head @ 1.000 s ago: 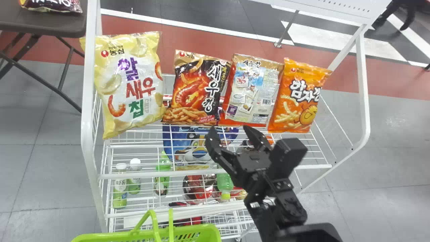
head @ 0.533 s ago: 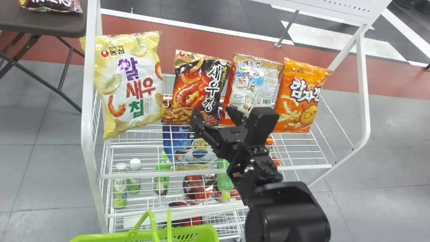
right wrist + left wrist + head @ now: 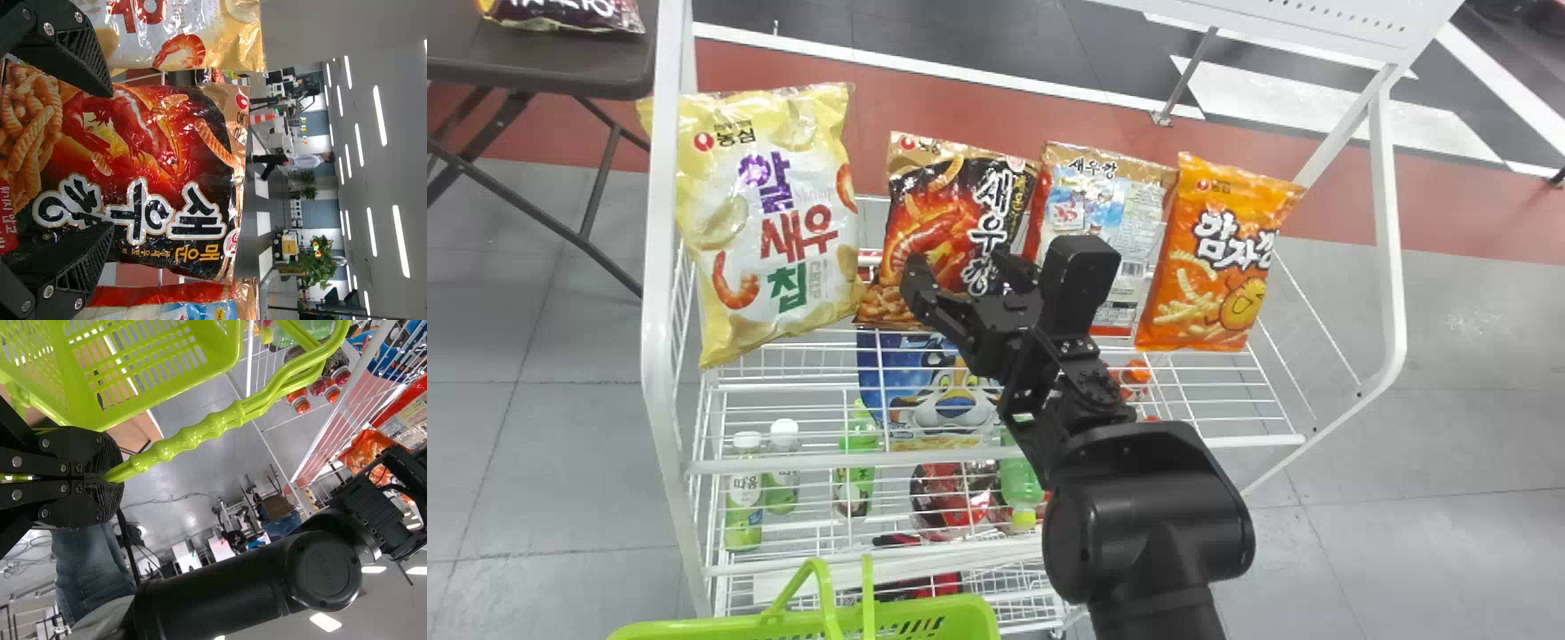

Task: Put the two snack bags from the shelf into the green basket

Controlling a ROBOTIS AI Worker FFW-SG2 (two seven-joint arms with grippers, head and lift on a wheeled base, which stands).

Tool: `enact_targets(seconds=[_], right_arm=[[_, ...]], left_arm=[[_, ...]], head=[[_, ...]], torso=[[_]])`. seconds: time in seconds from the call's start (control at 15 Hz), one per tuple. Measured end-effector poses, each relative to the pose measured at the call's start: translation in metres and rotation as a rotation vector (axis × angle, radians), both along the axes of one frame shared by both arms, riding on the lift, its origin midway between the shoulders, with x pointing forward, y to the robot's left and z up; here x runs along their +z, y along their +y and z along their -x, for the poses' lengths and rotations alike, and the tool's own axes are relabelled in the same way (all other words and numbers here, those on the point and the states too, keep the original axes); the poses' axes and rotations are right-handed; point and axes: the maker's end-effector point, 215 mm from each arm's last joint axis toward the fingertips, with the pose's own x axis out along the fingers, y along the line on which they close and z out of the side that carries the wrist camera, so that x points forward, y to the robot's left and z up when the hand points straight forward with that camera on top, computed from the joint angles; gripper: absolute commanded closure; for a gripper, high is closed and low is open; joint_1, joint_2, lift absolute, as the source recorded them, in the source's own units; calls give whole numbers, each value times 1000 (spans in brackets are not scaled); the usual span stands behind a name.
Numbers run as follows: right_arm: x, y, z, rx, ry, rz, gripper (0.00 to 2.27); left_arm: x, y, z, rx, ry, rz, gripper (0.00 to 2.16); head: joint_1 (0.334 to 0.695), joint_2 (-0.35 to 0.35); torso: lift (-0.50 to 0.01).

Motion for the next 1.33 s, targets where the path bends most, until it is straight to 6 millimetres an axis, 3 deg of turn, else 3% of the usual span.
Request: enact_targets(seconds=[0.13,0.2,0.27,0.4,1.0,1.33], right_arm=[[-4,1,-9,7,12,1,363],[-6,3,-13,18,17,-1,873],[-8,6,-15,36,26,-7,1521],[-12,11,-14,54,43,-19,2044],[33,1,22,2,-36,-16,2132],[73,-24,67,-12,-35,-49,2128]], left_arm=[[0,0,0,0,0,0,1814],[0,0,0,0,0,1,1814],[0,0,0,-1,-1,1,1814],[1,0,-1,1,-2,2,1814],[6,-4,-1,2,-11,13,1814],[9,-7,0,-4,-20,8,1814]], head=[[695,-337],[695,-334],[695,-324],[695,-317],[695,-350],[695,-350]], torso=[[-11],[-11],[-11],[-11],[-11],[-11]])
